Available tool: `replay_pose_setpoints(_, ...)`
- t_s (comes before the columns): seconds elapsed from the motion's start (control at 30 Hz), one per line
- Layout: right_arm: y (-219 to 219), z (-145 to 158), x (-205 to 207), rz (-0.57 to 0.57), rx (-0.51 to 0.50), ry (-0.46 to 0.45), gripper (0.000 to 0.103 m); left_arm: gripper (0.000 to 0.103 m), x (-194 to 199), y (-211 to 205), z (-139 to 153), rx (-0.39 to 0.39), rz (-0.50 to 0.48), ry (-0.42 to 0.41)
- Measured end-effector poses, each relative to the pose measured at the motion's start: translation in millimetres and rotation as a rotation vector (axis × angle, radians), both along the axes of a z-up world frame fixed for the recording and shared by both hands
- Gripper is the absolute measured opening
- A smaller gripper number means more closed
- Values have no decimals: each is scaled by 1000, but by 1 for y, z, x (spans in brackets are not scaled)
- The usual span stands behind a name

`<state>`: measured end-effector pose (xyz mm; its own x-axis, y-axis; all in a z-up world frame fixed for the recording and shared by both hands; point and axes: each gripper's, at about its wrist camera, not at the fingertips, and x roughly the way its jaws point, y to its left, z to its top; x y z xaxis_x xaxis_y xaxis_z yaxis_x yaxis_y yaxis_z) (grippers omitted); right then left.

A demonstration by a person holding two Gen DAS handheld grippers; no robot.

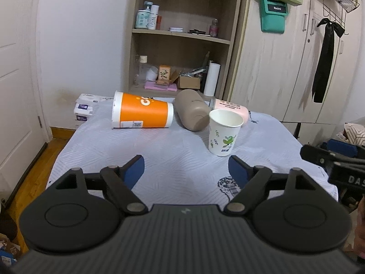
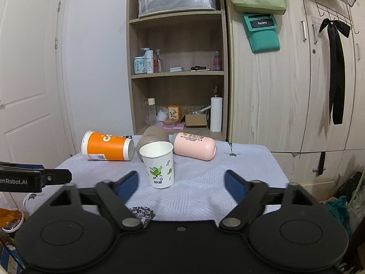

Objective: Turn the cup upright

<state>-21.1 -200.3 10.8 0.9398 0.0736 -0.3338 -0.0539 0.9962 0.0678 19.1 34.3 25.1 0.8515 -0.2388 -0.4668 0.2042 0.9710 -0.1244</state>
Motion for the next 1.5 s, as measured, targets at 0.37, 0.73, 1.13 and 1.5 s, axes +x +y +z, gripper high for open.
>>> replay_pose_setpoints(0.37, 6, 2, -4, -22, -17, -7, 102, 101, 2, 6, -5, -6, 22, 22)
replay_pose_setpoints(0.73, 8, -2, -3, -66, -34, 21, 102, 103, 7, 5, -9, 35, 55, 58)
replay_pose_setpoints(1.13, 5, -4, 1, -108, -42, 55, 102, 103, 14, 2, -12, 57, 81, 106)
replay_pose_setpoints(1.5, 4, -7, 2, -128, -52, 82, 102, 103, 19, -2, -19, 121, 108, 157)
